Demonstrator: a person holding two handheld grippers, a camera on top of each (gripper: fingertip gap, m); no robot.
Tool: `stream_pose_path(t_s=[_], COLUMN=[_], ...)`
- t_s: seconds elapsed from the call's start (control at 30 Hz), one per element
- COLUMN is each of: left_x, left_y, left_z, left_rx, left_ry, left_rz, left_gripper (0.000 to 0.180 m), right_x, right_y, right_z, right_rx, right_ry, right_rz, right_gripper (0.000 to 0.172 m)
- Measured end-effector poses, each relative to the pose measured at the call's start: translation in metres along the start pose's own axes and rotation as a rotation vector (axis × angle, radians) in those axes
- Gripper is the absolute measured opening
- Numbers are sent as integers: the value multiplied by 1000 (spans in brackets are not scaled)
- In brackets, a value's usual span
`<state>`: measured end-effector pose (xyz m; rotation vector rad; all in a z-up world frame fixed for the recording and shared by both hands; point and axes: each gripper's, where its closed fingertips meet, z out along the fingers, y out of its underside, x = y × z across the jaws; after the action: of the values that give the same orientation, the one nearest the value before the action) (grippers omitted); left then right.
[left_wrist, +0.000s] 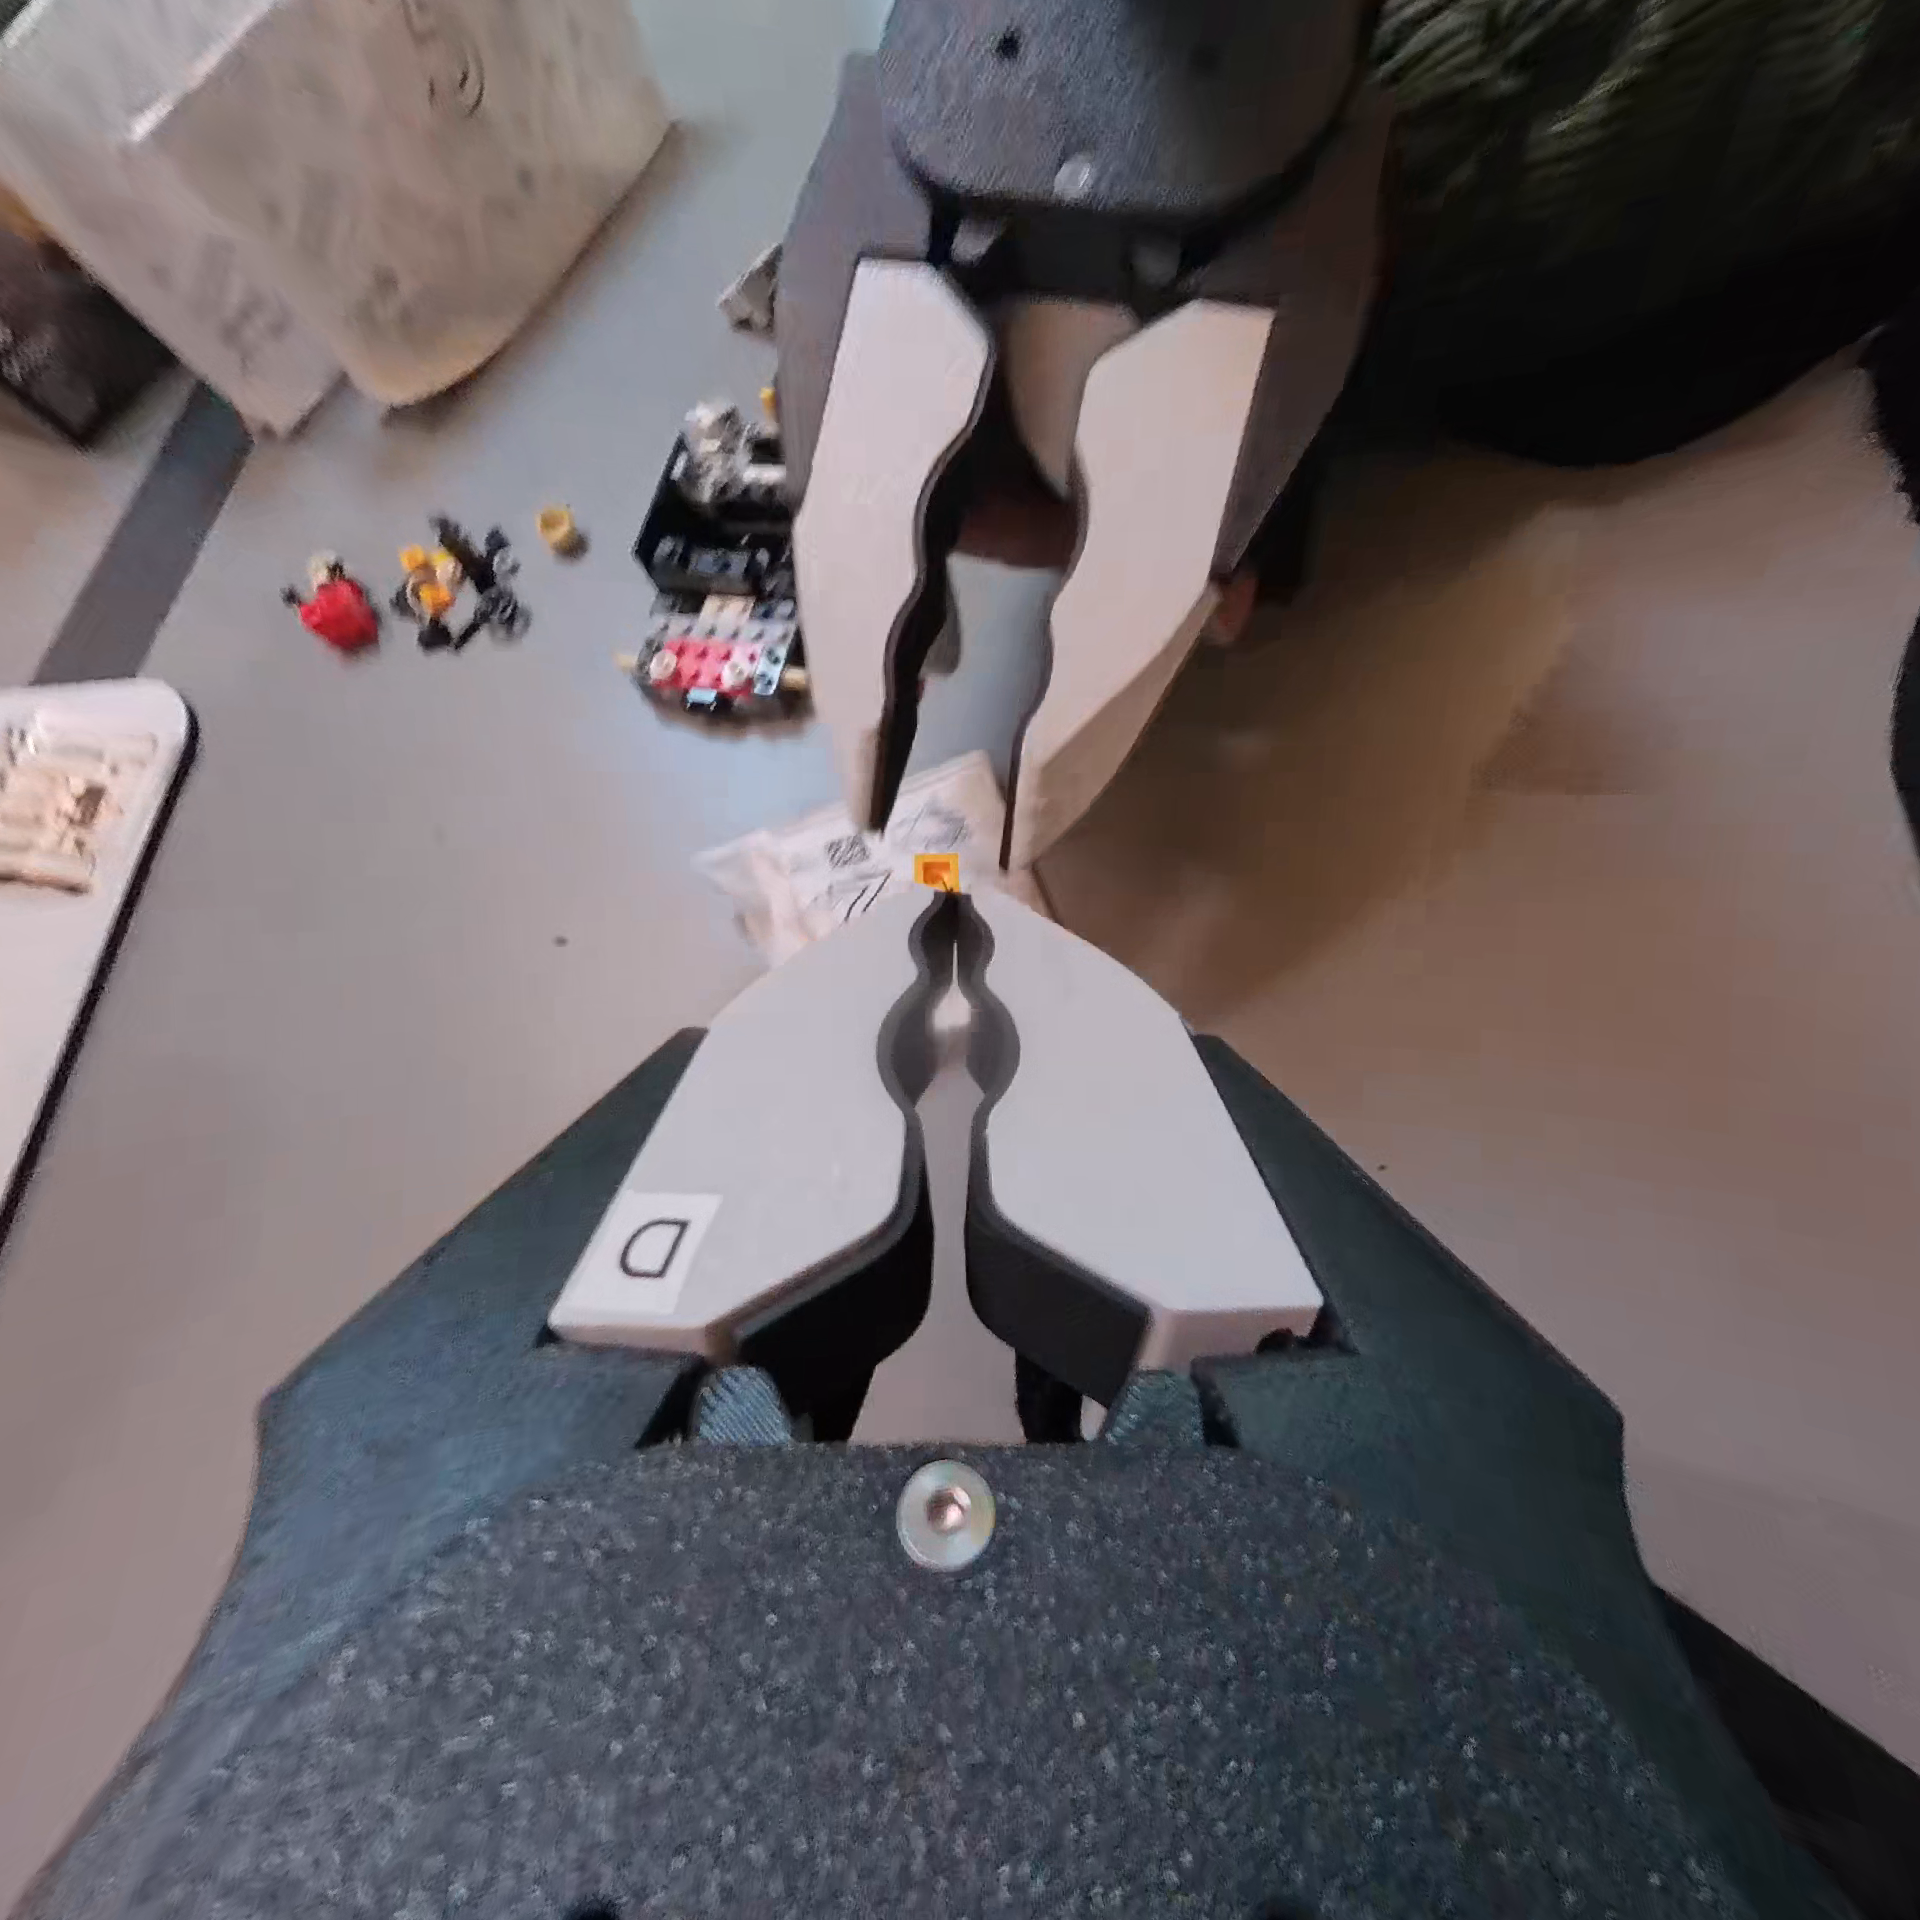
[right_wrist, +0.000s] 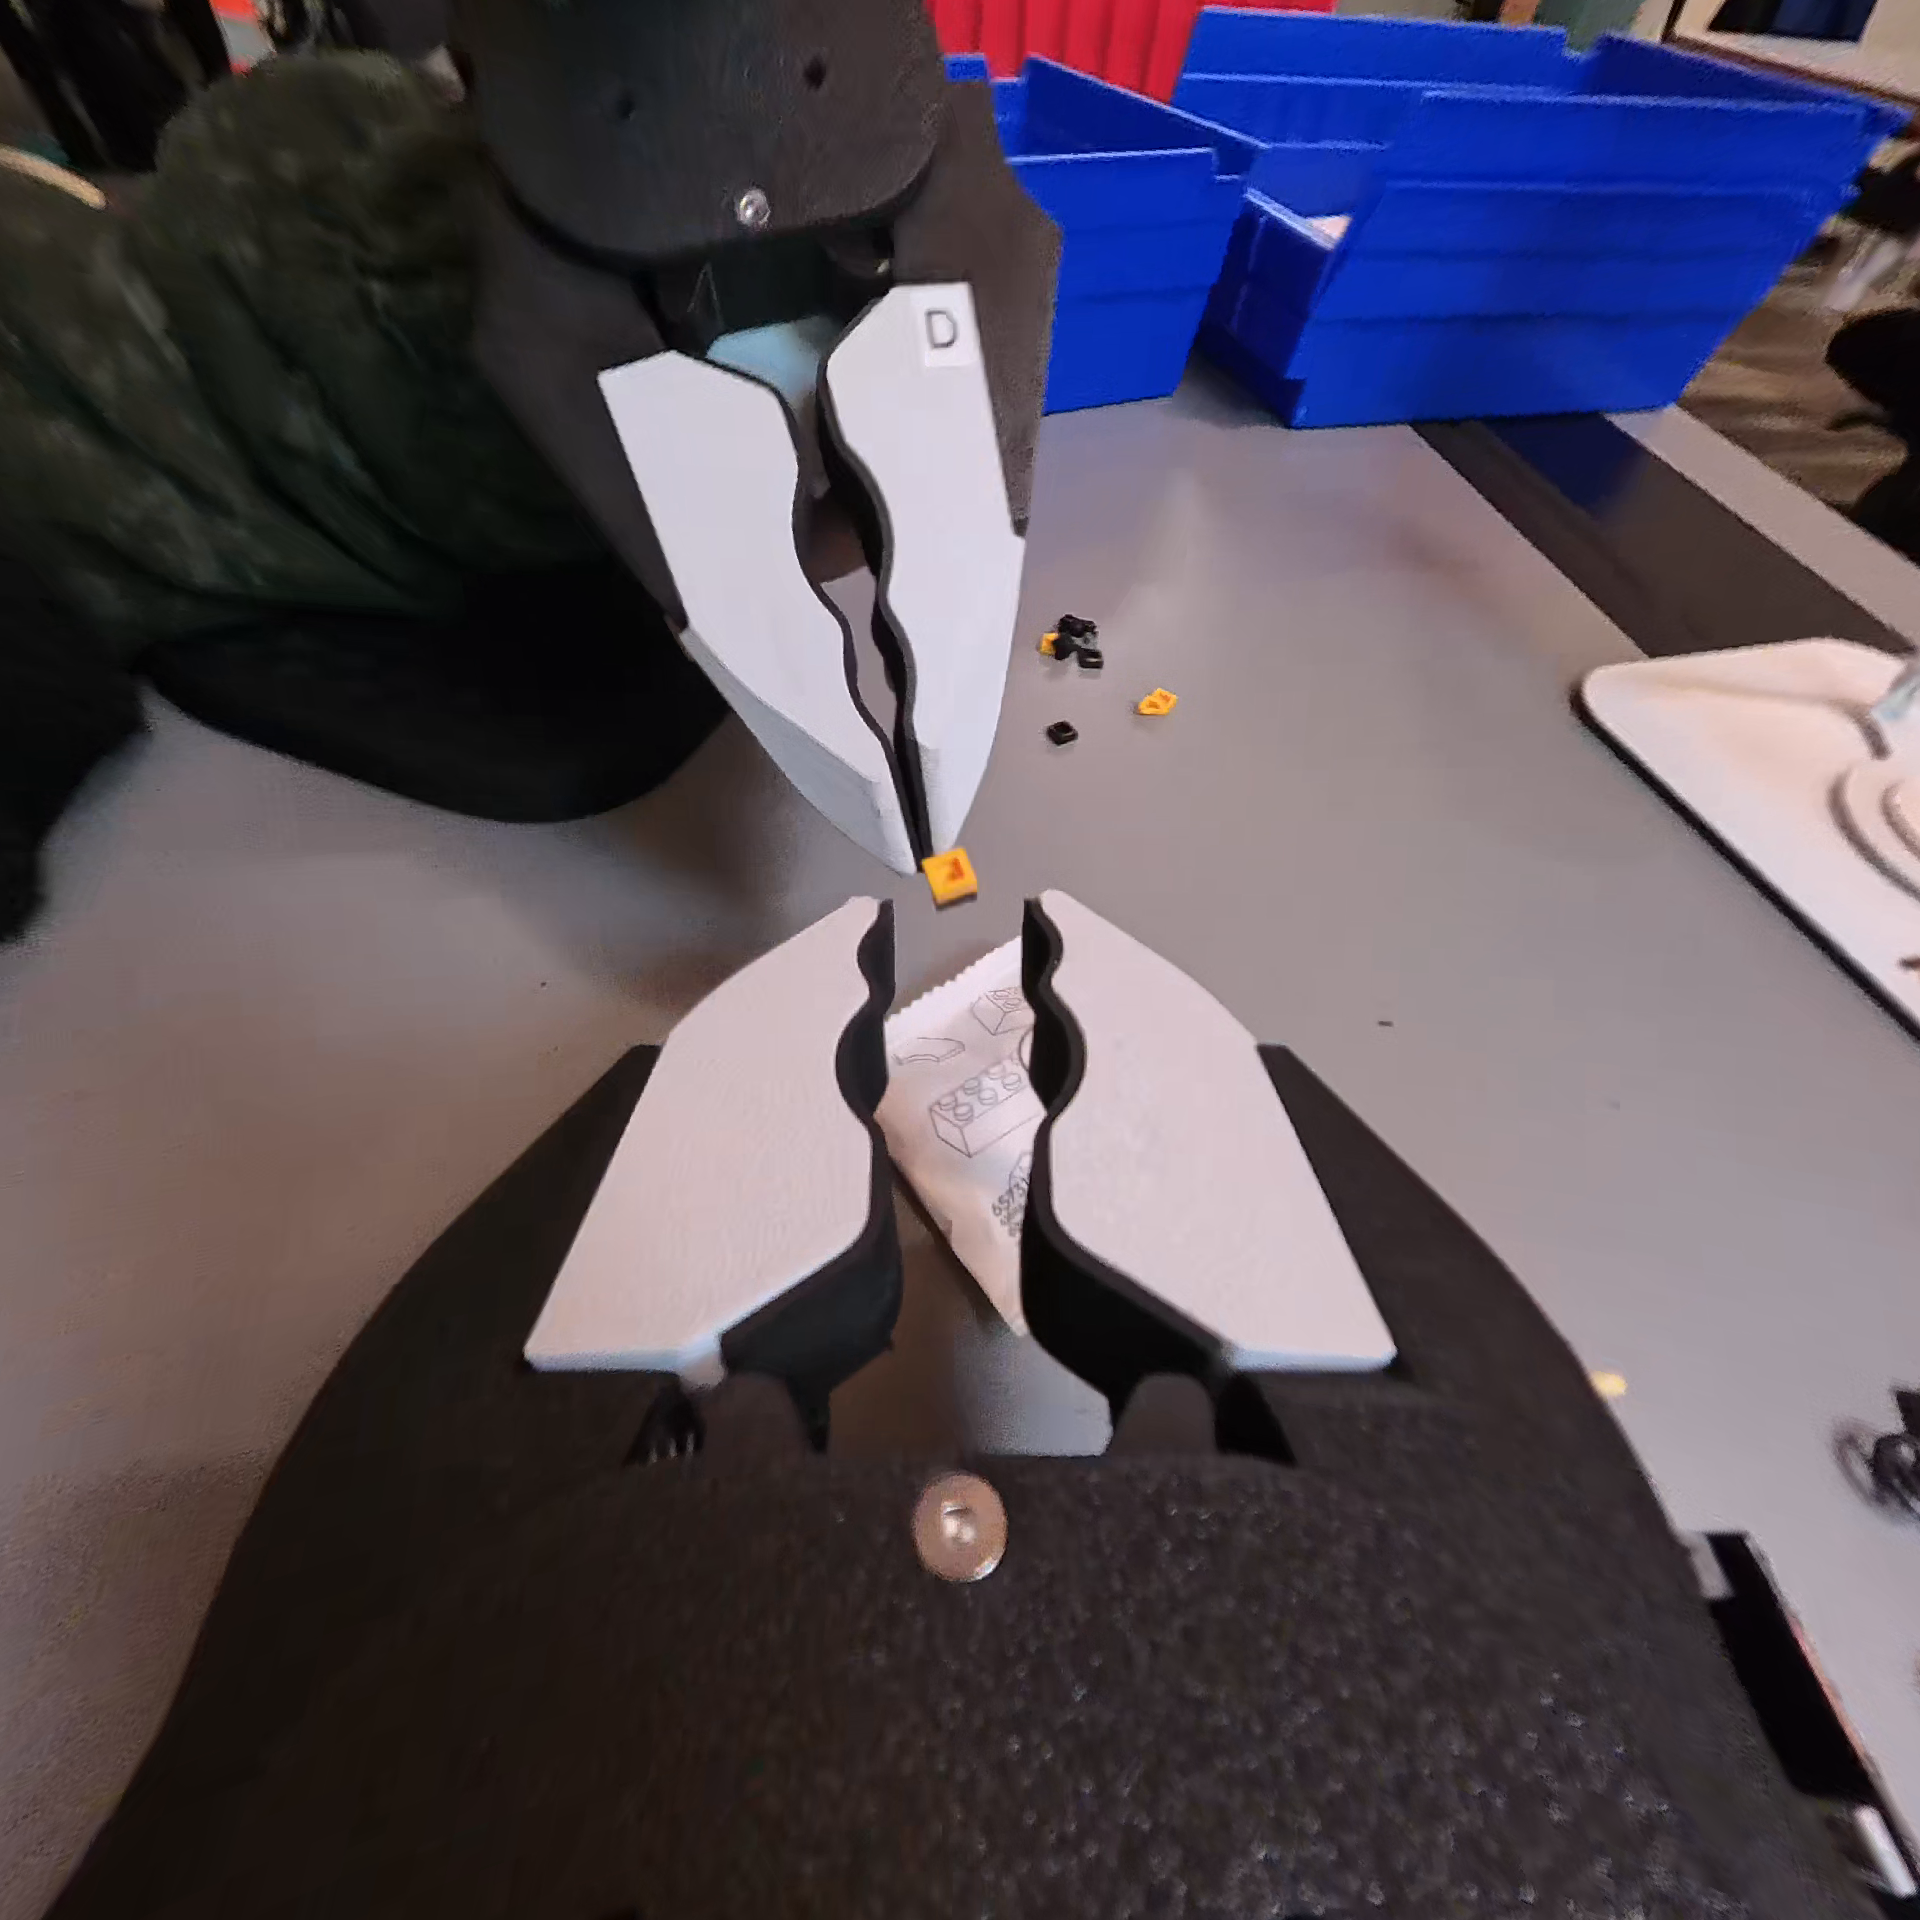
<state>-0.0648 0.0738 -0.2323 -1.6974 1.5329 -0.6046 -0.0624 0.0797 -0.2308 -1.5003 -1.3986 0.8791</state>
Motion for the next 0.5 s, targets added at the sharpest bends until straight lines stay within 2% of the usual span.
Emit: stream_pose_path(t_s=[0.1,0.23,0.3,0.4,0.5], left_x=[9,10,11,6,7], left_y=[-3,-2,-6,-7,-11], left_z=[4,2,0,-3,-6], left_rx=[-13,0,39,75,127], left_ry=[18,42,67,83,144], left_rz=[37,14,-25,-93,-173], left_gripper=[0,0,1,17,17], right_x=[-9,-12,-12,-10,-12], right_y=[1,1,-4,-9,-15], right_z=[3,2,0,-4,-8], right_rx=[-16,-21,-1,27,53], right_ry=[-4,10,17,48,61], right_rz=[-101,-203,-220,-264,-320], right_gripper=[22,8,8,8,8])
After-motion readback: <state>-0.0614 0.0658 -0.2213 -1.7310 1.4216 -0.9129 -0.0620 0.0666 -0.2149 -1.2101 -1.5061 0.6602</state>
